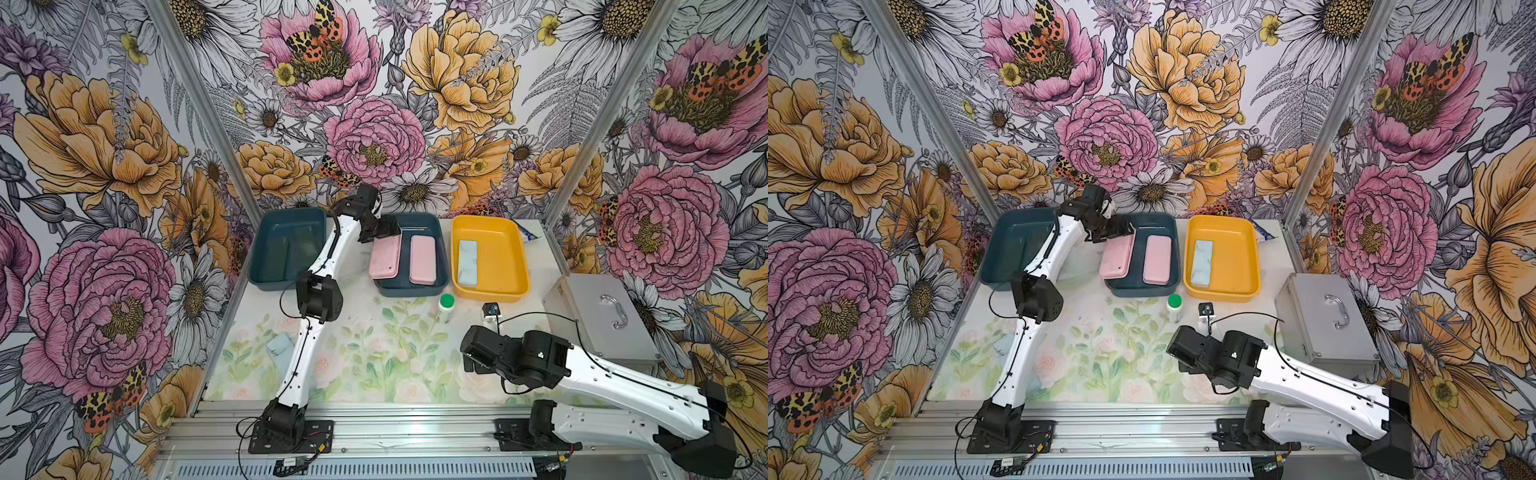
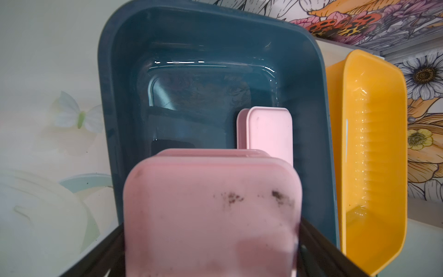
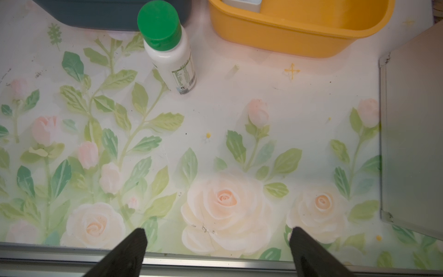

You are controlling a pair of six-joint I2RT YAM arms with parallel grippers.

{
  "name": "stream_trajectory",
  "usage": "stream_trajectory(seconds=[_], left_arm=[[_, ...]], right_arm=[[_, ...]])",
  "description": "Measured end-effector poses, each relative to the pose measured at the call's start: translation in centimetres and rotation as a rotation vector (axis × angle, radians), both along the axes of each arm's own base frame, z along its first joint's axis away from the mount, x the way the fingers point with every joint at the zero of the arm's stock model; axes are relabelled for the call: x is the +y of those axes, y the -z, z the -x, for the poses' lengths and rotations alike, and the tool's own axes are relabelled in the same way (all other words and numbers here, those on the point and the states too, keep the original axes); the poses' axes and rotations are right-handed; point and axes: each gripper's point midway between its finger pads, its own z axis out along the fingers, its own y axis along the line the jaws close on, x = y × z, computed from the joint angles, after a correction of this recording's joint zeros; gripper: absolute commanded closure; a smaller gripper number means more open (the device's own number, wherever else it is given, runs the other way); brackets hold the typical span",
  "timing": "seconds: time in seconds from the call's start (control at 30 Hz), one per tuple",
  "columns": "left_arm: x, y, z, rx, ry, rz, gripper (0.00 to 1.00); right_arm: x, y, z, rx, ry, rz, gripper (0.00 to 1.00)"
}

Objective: Place the pencil cases by color into the storage box
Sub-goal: Place the pencil case at the storage box.

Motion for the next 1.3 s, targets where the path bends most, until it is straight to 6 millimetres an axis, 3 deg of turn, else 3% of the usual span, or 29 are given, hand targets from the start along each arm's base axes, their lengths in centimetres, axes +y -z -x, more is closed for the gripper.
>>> stream_trajectory(seconds=[0.3,0.6,0.73,1.13,1.3], left_arm=[[-0.8,-0.1,0.3,0.007,0.014,0.023,0.09],[-3.2,-0.2,1.1,0.005,0.038,0.037,0.09],[-3.6,1.0,1.0,0.012,0.033,0.016,0.09],[-1.1,4.3,0.2,0.004,-0.043,-0.162,0.07],[-1.2,6.5,0.0,-0.003,-0.046,-0.234,0.05]], right_arm=[[-0.2,0.2,0.1,0.006,0.006,-0.006,0.04],[-0.5,0.0,0.5,0.008,0.028,-0.04,0.05],[-0.5,0.1,0.6,0.013,0.035,-0.042,0.06],[-0.6,0.2,0.6,0.028,0.039,-0.023,0.06],[-0.4,0.3,0.8,0.038,0.045,-0.034,0.06]])
